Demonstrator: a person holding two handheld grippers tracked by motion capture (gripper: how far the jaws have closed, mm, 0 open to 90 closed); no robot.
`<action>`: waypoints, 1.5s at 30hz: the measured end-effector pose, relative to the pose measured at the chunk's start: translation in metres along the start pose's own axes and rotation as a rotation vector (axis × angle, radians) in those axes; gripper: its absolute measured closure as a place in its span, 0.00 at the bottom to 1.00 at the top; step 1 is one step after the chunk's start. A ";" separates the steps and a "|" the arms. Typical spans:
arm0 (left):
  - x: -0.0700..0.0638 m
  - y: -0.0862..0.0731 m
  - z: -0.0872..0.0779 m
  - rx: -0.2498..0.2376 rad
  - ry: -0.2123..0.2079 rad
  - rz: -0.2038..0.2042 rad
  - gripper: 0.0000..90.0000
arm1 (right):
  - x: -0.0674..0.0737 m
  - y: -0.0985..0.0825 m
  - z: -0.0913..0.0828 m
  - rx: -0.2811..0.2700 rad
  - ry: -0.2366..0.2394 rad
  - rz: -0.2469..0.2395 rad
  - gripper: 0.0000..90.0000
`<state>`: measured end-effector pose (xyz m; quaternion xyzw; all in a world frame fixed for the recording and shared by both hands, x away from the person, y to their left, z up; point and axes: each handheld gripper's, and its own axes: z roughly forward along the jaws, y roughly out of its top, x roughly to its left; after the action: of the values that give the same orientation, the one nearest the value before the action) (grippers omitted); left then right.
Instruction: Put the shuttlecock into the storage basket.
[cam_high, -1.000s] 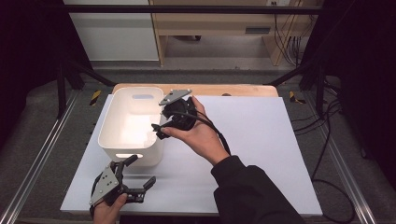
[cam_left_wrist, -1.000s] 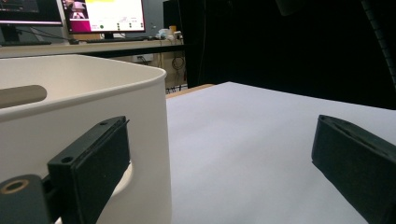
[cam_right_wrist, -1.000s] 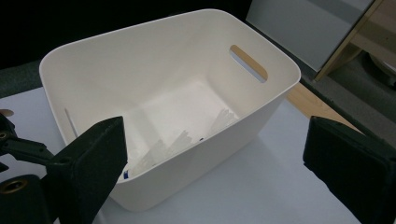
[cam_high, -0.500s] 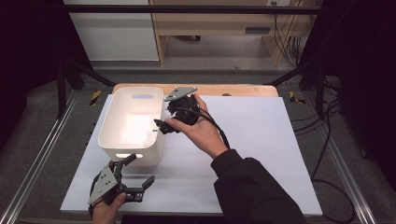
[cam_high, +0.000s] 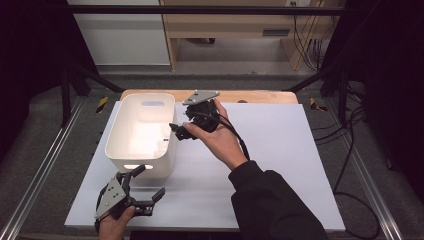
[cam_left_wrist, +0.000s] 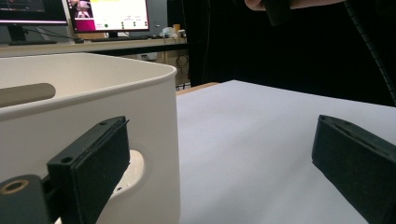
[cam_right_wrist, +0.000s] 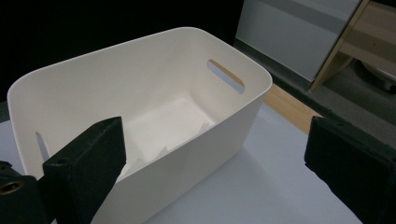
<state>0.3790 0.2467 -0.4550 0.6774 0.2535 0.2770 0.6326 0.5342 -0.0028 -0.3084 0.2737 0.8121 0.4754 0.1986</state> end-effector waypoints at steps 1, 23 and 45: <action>0.000 0.000 0.000 0.000 -0.002 0.000 0.05 | -0.001 0.000 -0.002 -0.007 -0.003 0.003 0.06; -0.004 0.001 0.002 0.002 -0.007 0.004 0.04 | -0.032 -0.024 -0.058 -0.085 -0.106 0.078 0.07; -0.004 0.001 0.002 0.002 -0.003 0.008 0.02 | -0.052 -0.049 -0.102 -0.132 -0.169 0.099 0.07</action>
<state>0.3778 0.2423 -0.4545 0.6795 0.2503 0.2782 0.6310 0.5028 -0.1228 -0.3002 0.3389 0.7450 0.5122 0.2601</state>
